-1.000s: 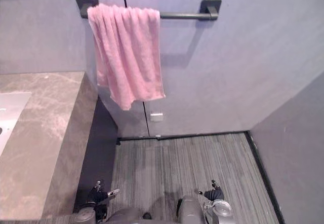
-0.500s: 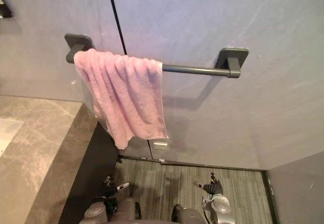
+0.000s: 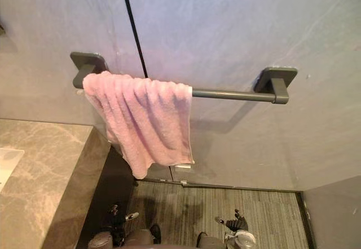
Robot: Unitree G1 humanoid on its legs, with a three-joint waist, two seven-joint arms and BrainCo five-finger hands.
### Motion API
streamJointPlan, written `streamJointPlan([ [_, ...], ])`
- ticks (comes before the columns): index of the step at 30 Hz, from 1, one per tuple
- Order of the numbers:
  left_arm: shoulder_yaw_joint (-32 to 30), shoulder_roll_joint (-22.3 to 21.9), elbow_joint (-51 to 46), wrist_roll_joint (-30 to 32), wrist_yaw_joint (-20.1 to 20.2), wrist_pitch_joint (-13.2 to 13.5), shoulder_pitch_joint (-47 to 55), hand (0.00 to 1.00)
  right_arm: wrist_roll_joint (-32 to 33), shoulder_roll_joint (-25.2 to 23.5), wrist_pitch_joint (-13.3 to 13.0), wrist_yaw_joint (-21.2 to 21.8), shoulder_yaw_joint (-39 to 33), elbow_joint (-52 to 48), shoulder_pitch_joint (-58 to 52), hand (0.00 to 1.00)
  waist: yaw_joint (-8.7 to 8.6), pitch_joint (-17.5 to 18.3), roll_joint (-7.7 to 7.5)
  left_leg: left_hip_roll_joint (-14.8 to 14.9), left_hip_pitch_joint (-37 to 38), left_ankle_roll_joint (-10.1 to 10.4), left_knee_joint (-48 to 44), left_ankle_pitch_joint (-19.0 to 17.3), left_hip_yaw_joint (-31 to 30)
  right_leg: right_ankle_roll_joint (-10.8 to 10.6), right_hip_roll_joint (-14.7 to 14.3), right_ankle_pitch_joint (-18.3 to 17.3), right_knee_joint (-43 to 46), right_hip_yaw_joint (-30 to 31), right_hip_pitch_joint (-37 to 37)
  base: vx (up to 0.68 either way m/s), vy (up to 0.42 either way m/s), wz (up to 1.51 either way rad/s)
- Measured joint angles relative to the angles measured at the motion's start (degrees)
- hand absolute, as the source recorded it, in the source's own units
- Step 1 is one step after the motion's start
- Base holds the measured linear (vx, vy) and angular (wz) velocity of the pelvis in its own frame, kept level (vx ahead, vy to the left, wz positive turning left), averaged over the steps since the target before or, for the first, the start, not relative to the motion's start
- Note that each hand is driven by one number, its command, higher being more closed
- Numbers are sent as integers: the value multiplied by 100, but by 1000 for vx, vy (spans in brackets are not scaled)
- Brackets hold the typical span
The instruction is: Organize washtable
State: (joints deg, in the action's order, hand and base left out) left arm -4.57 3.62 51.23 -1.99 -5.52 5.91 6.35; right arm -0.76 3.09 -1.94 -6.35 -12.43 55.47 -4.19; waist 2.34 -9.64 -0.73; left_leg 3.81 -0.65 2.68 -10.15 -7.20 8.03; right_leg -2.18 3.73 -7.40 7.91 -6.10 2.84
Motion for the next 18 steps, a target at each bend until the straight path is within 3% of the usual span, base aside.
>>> streamJointPlan([
  [7, 54, 17, -473, -1, -105, 27, 132, 0, -72, 185, -4, -7, 178, 0, -35, 0, -25, 44, -57, -135, 163, -89, 490, 367, -134, -19, 62, 222, -221, -60, 80, -77, 14, 7],
  [11, 130, 94, -1565, -3, -129, 88, 465, 0, -111, 186, -15, -11, 238, -8, -32, 0, -19, 92, -95, -269, 265, -134, 839, 637, -346, -51, 153, 234, -227, -180, 81, -138, 30, 23],
  [18, 245, 105, -3603, -13, -206, 239, 1211, 0, -171, 209, -53, -10, 411, -75, -90, 0, -2, 164, -20, -401, 269, -151, 1010, 700, -636, -173, 246, 144, -230, -168, 89, -73, 25, 14],
])
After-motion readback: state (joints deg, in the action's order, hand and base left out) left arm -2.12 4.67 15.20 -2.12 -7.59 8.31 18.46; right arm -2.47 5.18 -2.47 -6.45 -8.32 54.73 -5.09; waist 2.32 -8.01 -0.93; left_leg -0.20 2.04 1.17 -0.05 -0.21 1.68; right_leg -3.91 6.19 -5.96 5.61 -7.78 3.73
